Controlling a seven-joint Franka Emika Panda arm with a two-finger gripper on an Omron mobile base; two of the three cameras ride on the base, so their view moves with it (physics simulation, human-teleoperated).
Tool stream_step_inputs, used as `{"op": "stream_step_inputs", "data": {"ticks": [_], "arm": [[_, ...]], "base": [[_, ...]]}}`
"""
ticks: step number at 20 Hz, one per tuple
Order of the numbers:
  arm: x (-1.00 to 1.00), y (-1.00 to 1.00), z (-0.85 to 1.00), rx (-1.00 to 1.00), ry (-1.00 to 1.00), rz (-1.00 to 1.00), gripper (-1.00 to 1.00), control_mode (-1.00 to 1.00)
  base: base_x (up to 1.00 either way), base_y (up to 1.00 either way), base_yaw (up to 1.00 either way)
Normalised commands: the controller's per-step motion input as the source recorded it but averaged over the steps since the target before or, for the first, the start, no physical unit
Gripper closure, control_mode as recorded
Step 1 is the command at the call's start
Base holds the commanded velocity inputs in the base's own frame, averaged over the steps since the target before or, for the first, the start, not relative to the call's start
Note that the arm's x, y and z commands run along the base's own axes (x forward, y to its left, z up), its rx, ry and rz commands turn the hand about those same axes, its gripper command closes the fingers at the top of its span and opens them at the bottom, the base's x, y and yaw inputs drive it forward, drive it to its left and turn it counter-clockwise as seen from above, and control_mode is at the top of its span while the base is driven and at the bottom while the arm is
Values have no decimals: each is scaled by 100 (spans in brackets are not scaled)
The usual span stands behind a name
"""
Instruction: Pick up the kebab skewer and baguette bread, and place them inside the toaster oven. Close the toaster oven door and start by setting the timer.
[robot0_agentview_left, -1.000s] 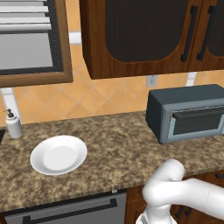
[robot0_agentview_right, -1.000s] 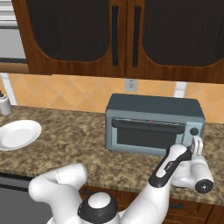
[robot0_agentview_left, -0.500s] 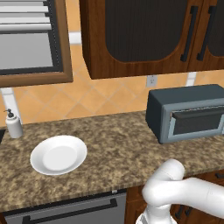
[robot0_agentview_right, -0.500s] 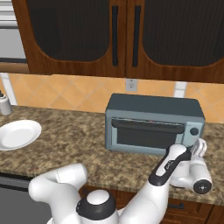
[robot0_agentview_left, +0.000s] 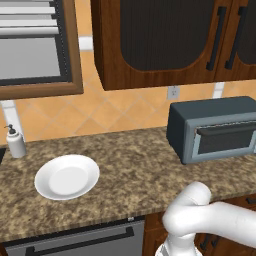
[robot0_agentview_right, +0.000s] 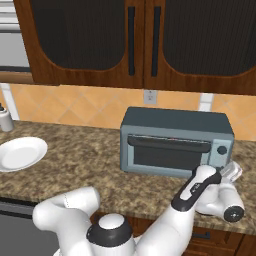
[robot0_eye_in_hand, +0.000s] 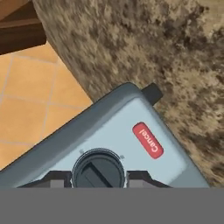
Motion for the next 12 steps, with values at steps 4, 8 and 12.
{"op": "stream_step_inputs", "data": {"ticks": [4,8,12], "arm": [[16,46,31,41,0,-7,100,-100],[10,47,33,45,0,-9,100,-100],[10,43,35,45,0,-10,100,-100]], "base": [[0,0,0],[0,0,0],[0,0,0]]}}
